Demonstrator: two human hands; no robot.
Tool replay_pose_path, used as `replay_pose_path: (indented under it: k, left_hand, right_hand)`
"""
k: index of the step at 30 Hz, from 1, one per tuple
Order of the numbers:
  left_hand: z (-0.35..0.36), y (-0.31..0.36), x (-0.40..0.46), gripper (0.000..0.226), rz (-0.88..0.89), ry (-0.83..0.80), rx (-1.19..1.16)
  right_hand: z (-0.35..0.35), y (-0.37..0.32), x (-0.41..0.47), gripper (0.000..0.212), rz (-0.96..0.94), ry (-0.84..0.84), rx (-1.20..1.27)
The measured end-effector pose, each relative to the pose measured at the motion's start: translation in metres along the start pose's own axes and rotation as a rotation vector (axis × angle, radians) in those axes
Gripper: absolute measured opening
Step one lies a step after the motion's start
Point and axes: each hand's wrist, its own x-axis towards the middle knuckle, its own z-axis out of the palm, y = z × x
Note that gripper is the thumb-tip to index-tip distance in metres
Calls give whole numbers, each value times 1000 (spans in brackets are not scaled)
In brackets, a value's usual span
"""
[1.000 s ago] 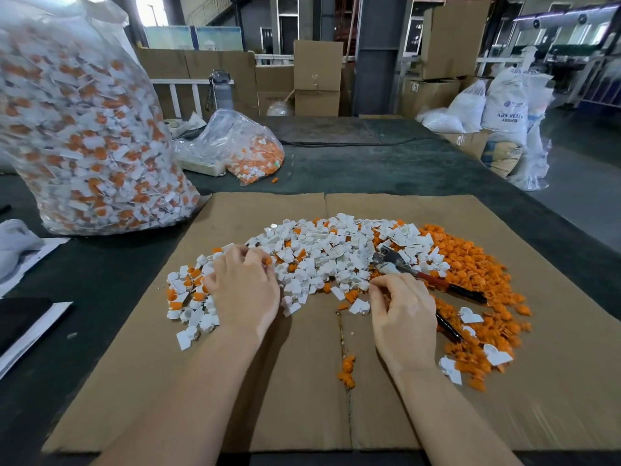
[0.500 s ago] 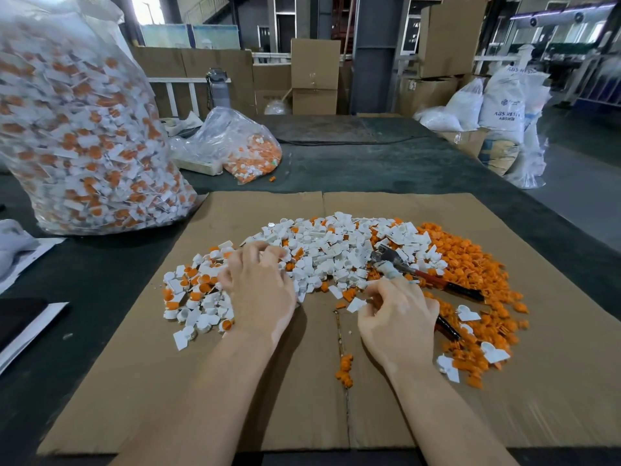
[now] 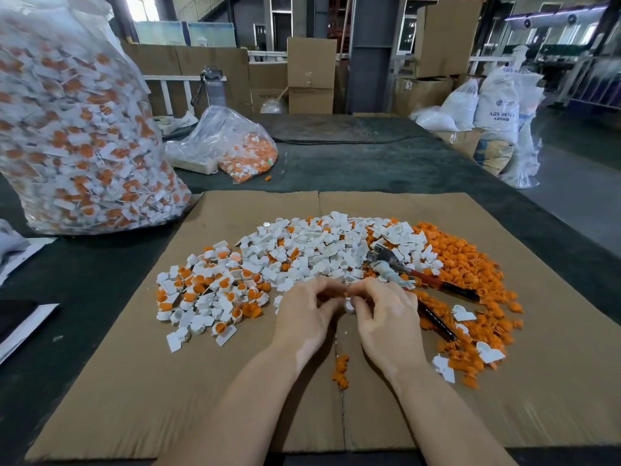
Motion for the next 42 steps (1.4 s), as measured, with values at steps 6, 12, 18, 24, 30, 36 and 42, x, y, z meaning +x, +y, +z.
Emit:
replay_pose_path:
  k: [6,12,18,24,30,36,42]
  left_hand:
    - [1,-1,-1,13,-40,54,20]
    - [7,1,1,30,107,-107,305]
    - [2,-2,0,11,19,-25,94]
    - [-3,-1,0,28,48,16,27]
    - [0,-4,0,3,-60,48,-30]
    - [0,-6,0,18,-73,56,-3]
    - [2,-8,3,8,-79,66,55]
  right_hand:
    - [2,2,1,14,102,131,-48]
    - [3,2,0,15,101,152,-62]
    - [2,0,0,14,29,150,-127]
    - [4,-7,0,12,-152,71,-408]
    - [4,-10,1,21,-130,7,-507]
    - [6,-9,-1,21,-135,35,-534]
    - [3,-6,0,12,-44,72,-261]
